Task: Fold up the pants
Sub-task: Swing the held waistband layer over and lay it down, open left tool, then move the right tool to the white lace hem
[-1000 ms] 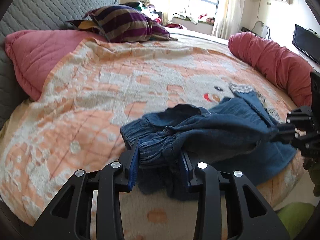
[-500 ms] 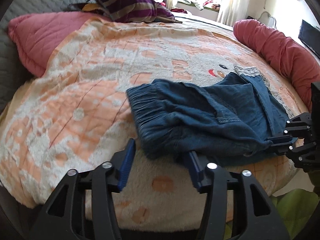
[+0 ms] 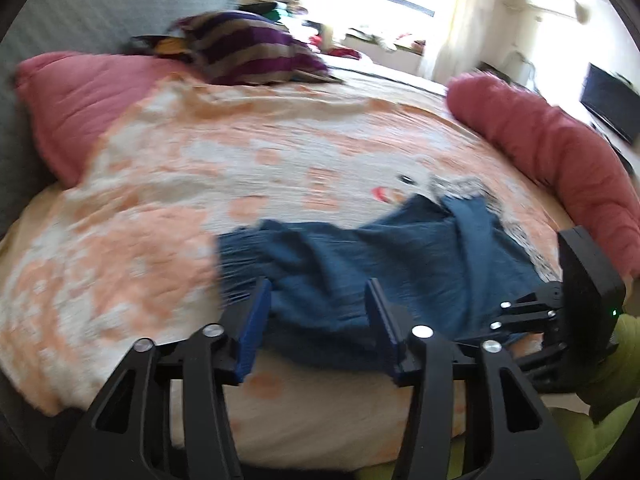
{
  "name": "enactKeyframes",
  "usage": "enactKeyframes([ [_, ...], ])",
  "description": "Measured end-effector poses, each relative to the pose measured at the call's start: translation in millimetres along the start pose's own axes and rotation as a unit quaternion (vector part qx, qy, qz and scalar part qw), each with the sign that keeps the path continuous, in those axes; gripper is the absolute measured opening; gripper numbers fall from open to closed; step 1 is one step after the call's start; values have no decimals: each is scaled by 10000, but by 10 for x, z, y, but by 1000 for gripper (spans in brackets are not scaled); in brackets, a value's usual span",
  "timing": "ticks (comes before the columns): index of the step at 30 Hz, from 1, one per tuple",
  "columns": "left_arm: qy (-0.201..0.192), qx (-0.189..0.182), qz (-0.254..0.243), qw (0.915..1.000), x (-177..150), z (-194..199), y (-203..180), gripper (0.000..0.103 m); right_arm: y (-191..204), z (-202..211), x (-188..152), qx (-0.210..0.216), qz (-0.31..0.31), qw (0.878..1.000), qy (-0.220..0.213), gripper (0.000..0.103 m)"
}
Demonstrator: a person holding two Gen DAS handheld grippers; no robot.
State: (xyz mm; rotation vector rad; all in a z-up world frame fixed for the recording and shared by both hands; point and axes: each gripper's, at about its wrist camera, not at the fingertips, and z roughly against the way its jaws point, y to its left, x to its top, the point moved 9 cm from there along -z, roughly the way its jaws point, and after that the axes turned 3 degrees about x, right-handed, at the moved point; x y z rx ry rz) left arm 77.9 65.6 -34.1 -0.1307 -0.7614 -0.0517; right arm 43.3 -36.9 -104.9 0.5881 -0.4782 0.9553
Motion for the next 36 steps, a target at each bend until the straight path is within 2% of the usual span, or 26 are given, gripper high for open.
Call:
enactKeyframes([
  [2,210,-61,-105,9997,-55,-184,-101,39,33,66,10,81,-22,9999,-56,21],
  [5,723,-4,-83,9973,-324,-521,-60,33,33,273,109,15,33,9993,-368,22],
  [7,866,-112,105,9961,-456,-623,-2,33,-57,395,223,-79,-97,9977,-667,25],
  [10,824,-176,178,9963,-475,-608,35,33,-205,339,277,-321,-251,9970,-654,32],
  [16,784,-148,109,9968,-498,-575,42,33,-363,-147,50,-280,-720,9967,264,34],
  [17,787,-156,107,9967,-498,-576,35,33,-379,-173,36,-279,-786,9962,261,35],
  [22,752,-188,145,9969,-484,-537,14,32,-359,-67,92,-208,-840,9962,102,37],
  [25,599,-233,188,9978,-399,-398,-2,32,-386,123,132,-290,-851,9958,-164,44],
  [29,360,-180,156,9991,-285,-179,-35,45,-507,322,172,-509,-920,9937,-399,53],
  [31,237,-134,157,9995,-223,-82,-47,46,-579,433,186,-646,-982,9917,-526,57],
  [36,54,-106,176,9998,-96,98,-97,56,-812,741,257,-1033,-1107,9847,-860,70],
])
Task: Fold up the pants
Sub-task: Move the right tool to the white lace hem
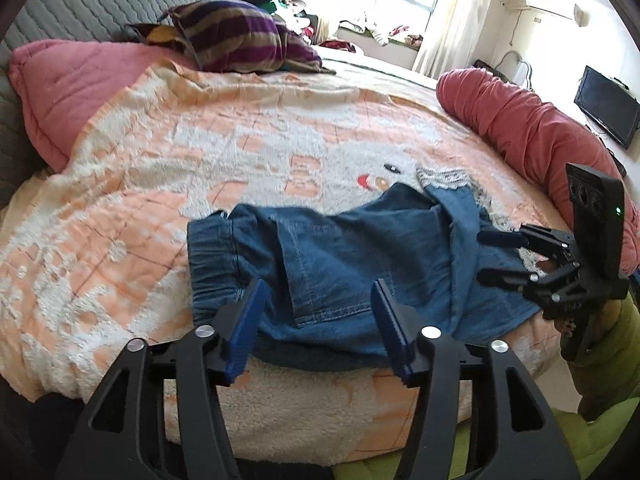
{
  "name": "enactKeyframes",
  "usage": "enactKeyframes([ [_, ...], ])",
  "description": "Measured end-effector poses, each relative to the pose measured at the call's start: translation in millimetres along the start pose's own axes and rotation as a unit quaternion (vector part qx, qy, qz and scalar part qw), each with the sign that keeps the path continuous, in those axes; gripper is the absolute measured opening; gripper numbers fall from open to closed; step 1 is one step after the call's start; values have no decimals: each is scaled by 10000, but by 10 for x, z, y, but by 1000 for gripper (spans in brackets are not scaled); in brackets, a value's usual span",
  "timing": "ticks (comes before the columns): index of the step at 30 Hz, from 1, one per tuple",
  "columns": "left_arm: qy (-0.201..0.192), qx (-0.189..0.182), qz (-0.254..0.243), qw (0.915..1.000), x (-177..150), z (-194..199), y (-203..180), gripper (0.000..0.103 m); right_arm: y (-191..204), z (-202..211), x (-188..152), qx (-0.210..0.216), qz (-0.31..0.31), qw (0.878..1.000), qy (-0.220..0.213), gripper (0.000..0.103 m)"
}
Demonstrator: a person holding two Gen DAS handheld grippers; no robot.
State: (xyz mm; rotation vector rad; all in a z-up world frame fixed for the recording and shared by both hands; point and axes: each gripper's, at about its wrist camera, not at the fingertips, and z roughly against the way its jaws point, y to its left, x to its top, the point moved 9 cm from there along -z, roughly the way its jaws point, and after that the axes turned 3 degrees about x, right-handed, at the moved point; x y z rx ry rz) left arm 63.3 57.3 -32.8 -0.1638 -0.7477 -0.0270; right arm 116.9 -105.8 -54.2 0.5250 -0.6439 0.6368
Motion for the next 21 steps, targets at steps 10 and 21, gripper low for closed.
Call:
enactKeyframes([
  [10,28,-529,-225,9983,188,-83,-505,81,-768,420,356,-833,-355,9945,-529,83],
  [21,592,-1216,-606,9890,136,-678,-1221,85,-1342,301,760,-1246,-415,9903,-456,83],
])
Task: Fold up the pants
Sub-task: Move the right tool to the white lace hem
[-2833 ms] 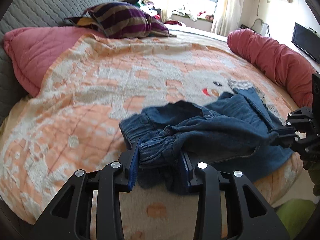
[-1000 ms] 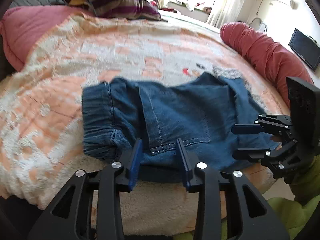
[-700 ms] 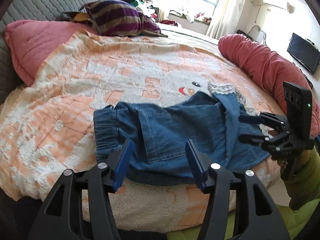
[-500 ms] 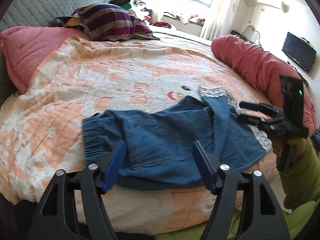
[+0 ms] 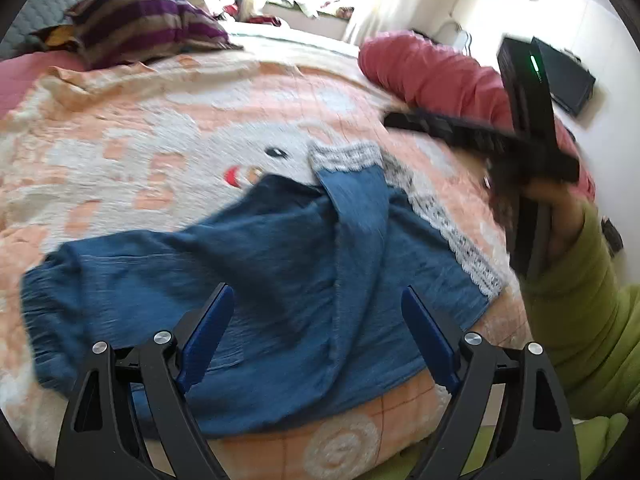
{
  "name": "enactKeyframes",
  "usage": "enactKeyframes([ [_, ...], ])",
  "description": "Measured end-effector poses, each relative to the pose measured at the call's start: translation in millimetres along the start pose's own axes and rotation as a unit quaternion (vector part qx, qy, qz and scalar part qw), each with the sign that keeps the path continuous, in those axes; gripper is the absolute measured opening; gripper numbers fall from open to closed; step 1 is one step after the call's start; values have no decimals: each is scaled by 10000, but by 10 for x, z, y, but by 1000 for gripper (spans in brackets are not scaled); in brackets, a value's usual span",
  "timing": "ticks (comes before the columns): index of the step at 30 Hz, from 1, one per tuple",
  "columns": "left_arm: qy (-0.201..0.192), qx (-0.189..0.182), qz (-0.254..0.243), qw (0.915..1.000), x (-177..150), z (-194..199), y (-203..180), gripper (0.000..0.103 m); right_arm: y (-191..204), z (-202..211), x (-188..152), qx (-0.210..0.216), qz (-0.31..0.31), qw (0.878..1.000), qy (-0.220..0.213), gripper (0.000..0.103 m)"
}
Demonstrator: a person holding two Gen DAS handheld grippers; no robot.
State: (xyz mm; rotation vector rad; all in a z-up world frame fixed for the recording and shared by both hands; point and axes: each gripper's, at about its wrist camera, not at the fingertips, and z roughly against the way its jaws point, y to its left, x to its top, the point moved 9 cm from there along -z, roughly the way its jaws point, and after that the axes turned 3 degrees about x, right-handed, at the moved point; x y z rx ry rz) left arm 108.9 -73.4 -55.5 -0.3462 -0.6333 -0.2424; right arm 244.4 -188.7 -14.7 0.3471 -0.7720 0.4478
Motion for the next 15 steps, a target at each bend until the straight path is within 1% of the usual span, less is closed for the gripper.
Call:
enactKeyframes([
  [2,133,-88,-61,9999,-9,-141,-81,85,-68,-150,48,34,-37,9999,122,83],
  [4,268,-245,-90,9993,-5,-301,-181,85,-140,-309,48,5,-100,9994,334,83],
  [5,303,-273,-102,9991,-4,-349,-209,85,-180,-447,35,-25,-114,9986,523,83],
  [10,416,-270,-178,9986,1,-605,-295,85,-308,-910,-48,-393,94,9933,1087,83],
  [15,525,-293,-62,9982,-11,-771,-249,84,-378,-1251,-107,-508,288,9877,1448,83],
])
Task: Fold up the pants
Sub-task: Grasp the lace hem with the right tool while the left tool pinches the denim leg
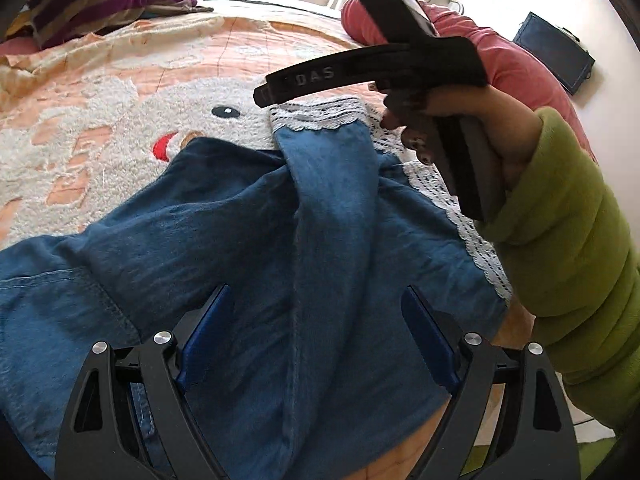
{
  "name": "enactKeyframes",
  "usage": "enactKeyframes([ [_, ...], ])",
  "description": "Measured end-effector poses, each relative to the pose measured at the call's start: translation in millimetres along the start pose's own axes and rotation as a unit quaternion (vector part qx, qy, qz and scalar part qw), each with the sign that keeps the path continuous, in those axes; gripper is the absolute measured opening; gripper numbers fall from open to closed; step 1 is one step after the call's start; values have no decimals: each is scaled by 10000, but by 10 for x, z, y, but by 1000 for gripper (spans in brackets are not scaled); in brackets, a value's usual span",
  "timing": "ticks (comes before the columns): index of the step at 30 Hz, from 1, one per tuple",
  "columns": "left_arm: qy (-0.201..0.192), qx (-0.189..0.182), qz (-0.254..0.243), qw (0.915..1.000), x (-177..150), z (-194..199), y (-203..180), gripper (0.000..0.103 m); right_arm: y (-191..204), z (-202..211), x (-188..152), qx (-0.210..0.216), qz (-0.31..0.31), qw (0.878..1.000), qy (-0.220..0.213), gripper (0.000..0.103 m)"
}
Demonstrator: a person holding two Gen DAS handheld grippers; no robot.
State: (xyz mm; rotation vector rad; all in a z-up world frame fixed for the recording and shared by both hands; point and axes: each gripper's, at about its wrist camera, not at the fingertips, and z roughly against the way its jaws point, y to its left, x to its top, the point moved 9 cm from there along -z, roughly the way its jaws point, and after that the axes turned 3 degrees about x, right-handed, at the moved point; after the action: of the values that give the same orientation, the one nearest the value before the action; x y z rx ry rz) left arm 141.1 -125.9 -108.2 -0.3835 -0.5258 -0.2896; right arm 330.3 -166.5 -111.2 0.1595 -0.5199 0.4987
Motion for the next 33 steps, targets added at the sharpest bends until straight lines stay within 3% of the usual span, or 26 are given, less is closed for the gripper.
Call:
enactKeyframes([
  [3,34,-1,14,10000,-16,-62,21,83,-12,-157,6,158,-80,9997,188,82],
  [6,25,38,-29,10000,-22,-93,32,77,-5,-271,-11,144,26,9994,326,68],
  [8,3,73,-60,10000,-19,-98,42,70,35,-338,-41,365,37,9986,371,44],
  [9,-5,89,-61,9999,-22,-96,45,69,31,-345,-40,411,4,9986,339,40],
  [11,-20,74,-31,10000,-8,-98,67,67,32,-294,-37,477,40,9987,202,18],
  [14,-57,35,-6,10000,-3,-85,75,67,-15,-86,-32,665,-124,9977,-106,6],
  [19,-114,86,-76,9999,-10,-73,80,65,-217,475,-91,821,-552,9923,-749,5],
  [21,-141,141,-194,9996,-2,-73,58,43,-309,676,-113,829,-694,9894,-969,5],
  [23,-173,200,-338,9991,1,-67,30,11,-407,920,-177,817,-848,9857,-1206,4],
  [24,-190,232,-424,9986,0,-60,18,6,-462,1047,-235,806,-933,9835,-1326,4],
  [33,-495,255,-840,9949,-41,255,-103,4,-619,1742,-906,795,-1352,9721,-1745,4],
])
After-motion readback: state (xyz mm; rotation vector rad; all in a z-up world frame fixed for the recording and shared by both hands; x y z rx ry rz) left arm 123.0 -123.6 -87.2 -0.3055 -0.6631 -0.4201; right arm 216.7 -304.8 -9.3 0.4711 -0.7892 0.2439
